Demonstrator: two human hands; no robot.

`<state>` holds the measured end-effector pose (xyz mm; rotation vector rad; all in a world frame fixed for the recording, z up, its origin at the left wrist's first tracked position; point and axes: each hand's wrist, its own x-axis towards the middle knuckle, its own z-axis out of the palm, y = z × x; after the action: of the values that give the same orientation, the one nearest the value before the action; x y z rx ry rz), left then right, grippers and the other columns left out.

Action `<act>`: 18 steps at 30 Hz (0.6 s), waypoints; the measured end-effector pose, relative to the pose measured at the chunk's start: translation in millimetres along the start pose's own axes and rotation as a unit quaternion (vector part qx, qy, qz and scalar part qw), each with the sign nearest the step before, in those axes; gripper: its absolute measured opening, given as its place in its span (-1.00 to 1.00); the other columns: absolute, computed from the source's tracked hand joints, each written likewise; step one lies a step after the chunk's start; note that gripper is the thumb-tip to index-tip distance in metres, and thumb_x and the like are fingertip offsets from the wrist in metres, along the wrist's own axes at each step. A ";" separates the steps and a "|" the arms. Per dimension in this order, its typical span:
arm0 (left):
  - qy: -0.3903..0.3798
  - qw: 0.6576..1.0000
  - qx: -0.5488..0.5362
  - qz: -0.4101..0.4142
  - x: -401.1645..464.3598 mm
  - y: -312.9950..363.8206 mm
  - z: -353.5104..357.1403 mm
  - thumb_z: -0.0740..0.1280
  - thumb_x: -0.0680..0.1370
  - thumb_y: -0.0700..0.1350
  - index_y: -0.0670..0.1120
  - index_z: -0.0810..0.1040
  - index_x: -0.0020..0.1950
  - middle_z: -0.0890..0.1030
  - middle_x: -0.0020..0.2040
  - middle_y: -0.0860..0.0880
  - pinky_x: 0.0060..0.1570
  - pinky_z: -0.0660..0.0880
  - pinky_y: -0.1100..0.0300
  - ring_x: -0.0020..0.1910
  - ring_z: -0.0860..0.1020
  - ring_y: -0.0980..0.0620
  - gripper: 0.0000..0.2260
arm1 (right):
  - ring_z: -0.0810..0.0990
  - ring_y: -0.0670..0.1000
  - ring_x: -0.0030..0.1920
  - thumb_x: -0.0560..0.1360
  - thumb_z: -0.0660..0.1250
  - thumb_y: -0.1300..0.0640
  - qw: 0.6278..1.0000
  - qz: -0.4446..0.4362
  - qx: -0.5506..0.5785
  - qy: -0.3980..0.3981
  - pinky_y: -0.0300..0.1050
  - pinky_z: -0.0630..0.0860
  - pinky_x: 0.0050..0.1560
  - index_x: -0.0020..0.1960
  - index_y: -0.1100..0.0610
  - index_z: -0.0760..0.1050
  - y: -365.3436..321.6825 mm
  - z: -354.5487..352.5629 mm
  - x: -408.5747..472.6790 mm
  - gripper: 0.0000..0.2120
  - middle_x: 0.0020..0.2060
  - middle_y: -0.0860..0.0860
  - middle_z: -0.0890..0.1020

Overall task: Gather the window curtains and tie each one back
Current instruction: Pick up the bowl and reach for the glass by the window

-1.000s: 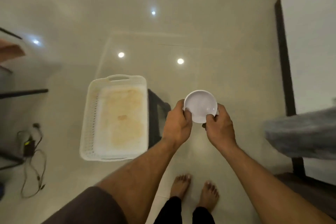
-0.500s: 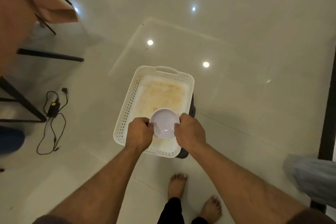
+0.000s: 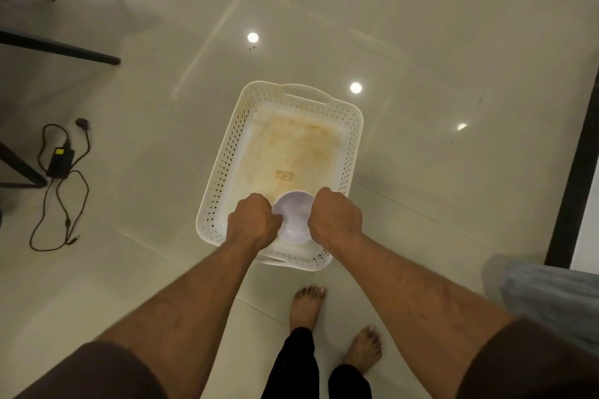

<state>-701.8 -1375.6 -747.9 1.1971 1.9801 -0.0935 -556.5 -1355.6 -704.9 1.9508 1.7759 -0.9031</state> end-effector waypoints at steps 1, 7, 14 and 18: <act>0.020 1.000 0.012 0.003 -5.0 3.2 -2.1 0.42 0.53 0.01 -0.18 0.61 0.01 0.65 -0.12 -0.07 0.01 0.48 0.00 -0.02 0.63 -0.17 -0.75 | 0.65 0.13 0.09 0.61 0.30 0.23 1.000 0.001 0.006 0.006 -0.09 0.40 -0.15 0.24 0.19 0.44 0.5 -1.3 -2.4 -0.79 0.12 0.11 0.65; 0.171 0.976 -0.015 0.133 -41.8 59.8 -3.6 0.35 0.60 0.02 -0.09 0.60 0.25 0.63 0.19 -0.04 0.23 0.30 0.01 0.20 0.54 -0.08 -0.71 | 0.65 0.11 0.08 0.67 0.26 -0.03 0.984 0.002 0.132 0.117 -0.12 0.39 -0.11 0.33 0.10 0.40 28.9 -17.9 -39.5 -0.69 0.14 0.06 0.65; 0.071 0.949 -0.033 0.304 -114.1 181.6 72.9 0.37 0.61 -0.02 -0.11 0.58 0.27 0.57 0.20 -0.04 0.12 0.53 0.09 0.05 0.56 0.02 -0.72 | 0.65 0.06 0.10 0.66 0.27 -0.08 0.921 0.120 0.313 0.199 -0.13 0.48 -0.03 0.41 0.06 0.36 175.6 -29.1 -94.2 -0.61 0.12 0.02 0.65; -0.025 0.931 0.040 0.361 -164.4 244.8 160.4 0.35 0.61 0.06 -0.04 0.53 0.33 0.54 0.26 0.02 0.11 0.57 0.09 0.01 0.61 0.05 -0.66 | 0.62 0.08 0.21 0.65 0.28 -0.06 0.860 0.230 0.387 0.239 -0.08 0.52 0.13 0.46 0.04 0.30 301.7 -6.8 -134.0 -0.57 0.25 0.04 0.63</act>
<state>-380.1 -1428.5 -668.3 1.8799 1.3907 0.1723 -262.1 -1497.8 -659.2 3.1664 1.0781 -1.1209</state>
